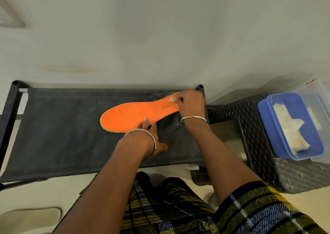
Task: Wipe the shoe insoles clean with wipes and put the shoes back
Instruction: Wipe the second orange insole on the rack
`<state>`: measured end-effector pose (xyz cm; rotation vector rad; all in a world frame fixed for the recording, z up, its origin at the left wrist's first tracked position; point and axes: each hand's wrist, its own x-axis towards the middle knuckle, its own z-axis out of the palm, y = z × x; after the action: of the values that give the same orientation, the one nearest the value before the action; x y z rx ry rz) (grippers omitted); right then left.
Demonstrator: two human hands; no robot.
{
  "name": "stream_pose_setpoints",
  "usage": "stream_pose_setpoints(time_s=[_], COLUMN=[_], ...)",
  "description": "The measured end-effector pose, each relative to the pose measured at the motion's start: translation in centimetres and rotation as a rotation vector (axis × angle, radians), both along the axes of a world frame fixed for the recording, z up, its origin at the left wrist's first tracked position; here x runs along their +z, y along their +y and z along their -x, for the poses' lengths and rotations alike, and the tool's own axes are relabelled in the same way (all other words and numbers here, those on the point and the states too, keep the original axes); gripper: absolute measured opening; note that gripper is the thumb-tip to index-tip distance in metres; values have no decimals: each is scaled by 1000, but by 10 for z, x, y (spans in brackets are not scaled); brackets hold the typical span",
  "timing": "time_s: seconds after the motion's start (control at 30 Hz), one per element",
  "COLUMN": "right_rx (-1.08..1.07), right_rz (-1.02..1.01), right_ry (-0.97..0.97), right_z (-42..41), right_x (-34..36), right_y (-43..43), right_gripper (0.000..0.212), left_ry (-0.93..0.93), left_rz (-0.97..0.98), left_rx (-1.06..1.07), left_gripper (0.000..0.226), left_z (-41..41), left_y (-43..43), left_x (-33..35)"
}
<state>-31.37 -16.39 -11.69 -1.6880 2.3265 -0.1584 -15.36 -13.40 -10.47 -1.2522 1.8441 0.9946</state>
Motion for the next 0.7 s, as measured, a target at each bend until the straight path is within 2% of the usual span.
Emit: stream_pose_setpoints(time_s=[0.1,0.23,0.33,0.4,0.53,0.7], right_rx=[-84,99,235,196,-16,62], right_rz=[39,-25,-98,-104,-48,-101], right_ry=[8,-129,-160,-139,-27,10], right_z=[5,-23,-35,-22,16,-5], right_x=[1,-2,-6,-5,0,-2], right_y=[5,2,2,1,2,0], right_gripper=[27,25,23,23,22,25], left_ry=[-4,-20,-23,-29,-15,-24], left_rz=[-3,26,16,15,8,23], left_rx=[-4,6,15,5,-10,-11], left_gripper=[92,94,94,94,91,91], left_z=[-1,3,3,2,-1,0], left_y=[0,2,1,1,1,1], left_x=[2,0,-2,-1,5,4])
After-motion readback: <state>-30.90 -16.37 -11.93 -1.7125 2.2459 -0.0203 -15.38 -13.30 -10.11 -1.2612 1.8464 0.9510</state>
